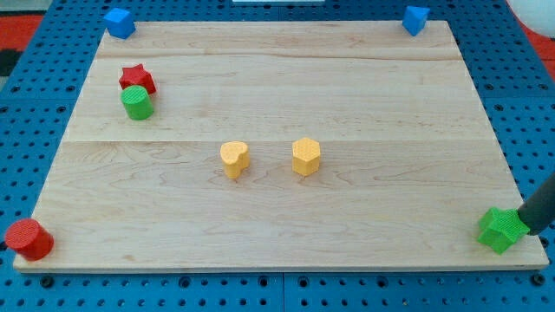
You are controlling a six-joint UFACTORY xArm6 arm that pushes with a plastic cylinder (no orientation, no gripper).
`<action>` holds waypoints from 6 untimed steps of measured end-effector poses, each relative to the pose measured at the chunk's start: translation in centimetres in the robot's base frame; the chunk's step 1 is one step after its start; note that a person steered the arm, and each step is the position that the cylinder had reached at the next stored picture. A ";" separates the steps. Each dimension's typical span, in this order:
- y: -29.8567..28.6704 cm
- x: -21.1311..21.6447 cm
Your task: Move your arm towards center right
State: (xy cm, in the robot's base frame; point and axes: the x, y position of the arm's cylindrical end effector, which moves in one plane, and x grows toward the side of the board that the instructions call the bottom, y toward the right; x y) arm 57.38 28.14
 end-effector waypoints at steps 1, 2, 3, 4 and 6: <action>1.1 -0.6; 1.9 -3.1; 0.6 -7.4; -3.3 -11.8; -4.5 -16.2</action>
